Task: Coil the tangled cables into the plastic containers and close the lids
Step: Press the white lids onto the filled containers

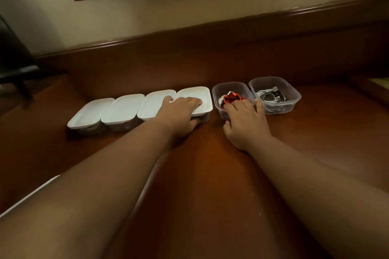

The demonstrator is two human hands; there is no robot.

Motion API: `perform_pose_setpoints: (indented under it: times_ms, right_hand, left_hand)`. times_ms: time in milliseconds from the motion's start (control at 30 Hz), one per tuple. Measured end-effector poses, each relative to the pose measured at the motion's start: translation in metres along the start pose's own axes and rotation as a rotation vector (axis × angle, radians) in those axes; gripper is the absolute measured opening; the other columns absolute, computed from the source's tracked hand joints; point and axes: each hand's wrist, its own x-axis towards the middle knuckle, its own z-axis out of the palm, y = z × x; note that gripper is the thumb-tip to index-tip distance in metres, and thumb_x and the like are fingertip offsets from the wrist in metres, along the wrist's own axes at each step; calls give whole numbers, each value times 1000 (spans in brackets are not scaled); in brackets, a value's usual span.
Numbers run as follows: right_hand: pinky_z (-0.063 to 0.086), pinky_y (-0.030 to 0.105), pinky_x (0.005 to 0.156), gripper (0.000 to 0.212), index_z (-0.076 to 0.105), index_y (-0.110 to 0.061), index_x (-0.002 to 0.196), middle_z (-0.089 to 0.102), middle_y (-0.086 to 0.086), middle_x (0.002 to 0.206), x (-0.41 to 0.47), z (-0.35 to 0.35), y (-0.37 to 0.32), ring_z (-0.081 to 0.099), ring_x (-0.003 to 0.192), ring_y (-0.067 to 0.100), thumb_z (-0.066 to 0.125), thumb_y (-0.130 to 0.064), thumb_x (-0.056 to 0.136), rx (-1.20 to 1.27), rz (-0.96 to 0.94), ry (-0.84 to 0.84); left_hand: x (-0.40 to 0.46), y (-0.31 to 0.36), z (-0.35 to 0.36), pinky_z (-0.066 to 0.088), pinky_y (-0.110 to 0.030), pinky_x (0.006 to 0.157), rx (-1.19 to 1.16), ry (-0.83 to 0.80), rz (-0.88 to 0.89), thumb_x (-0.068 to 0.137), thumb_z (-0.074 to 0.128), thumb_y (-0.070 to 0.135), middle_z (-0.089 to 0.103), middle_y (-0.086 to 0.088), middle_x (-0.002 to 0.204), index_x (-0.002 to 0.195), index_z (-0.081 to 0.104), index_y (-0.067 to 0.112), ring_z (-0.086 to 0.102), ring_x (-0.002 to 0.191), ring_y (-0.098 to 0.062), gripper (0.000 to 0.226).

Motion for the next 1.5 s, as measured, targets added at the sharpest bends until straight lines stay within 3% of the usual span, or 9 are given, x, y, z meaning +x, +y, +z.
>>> perform_pose_setpoints:
  times_ms: [233,467,633,767,933,1100,1200,1300,1500]
  right_hand:
    - [15,56,116,47,46,-23,136,54,3,132,1,2,1,43,128,25,46,-36,91,21,-7,25]
    - [15,56,116,47,45,-24,137,52,3,133,1,1,2,42,129,25,46,-38,92,36,-3,23]
    - [16,55,117,44,44,-25,139,51,3,137,1,1,2,41,131,25,42,-34,96,38,-6,26]
    - [16,52,117,40,49,-24,134,56,3,129,0,2,2,46,124,26,43,-29,95,22,-12,61]
    - [22,50,113,34,53,-24,129,59,4,125,-3,-1,-2,50,119,27,41,-28,97,-31,-24,62]
    - [30,48,107,33,55,-23,127,60,6,127,-18,-13,-9,51,118,28,39,-24,98,-80,-34,24]
    - [29,48,109,39,44,-27,138,55,6,134,-36,-25,-17,48,125,28,40,-23,100,-119,-74,-50]
    - [29,49,111,47,35,-28,146,50,6,141,-61,-41,-30,45,131,28,44,-27,100,-158,-106,-125]
    - [32,45,112,49,39,-31,142,52,1,137,-123,-78,-61,48,126,22,49,-44,96,-62,-167,-246]
  left_hand:
    - [3,-3,11,21,-69,112,-150,-17,-69,91,55,47,37,11,153,144,34,36,34,140,-17,58]
    - [11,-4,-1,31,-48,112,-129,-4,-11,86,63,44,47,2,148,141,43,28,46,132,-24,61]
    - [2,-14,-9,26,-54,116,-65,-48,-75,75,65,70,17,1,165,153,26,34,21,150,-24,94]
    - [-27,-21,-10,34,-55,104,54,-41,-323,64,54,90,43,0,151,152,21,32,43,135,-28,110]
    - [-37,-25,-8,32,-52,105,81,-62,-329,63,51,93,48,3,148,148,31,30,47,133,-24,108]
    - [-43,-39,-17,29,-51,110,-171,-132,-352,67,63,83,42,6,154,149,32,32,39,140,-22,101]
    - [-64,-40,-26,31,-47,112,-355,11,-344,76,70,67,41,5,153,148,39,28,36,141,-21,87]
    - [-106,-36,-36,40,-42,104,-428,236,-307,85,69,52,58,3,134,131,57,25,52,125,-19,55]
    - [-225,-48,-53,46,-37,92,-253,128,-389,89,62,53,71,9,96,95,70,31,64,92,-15,24]
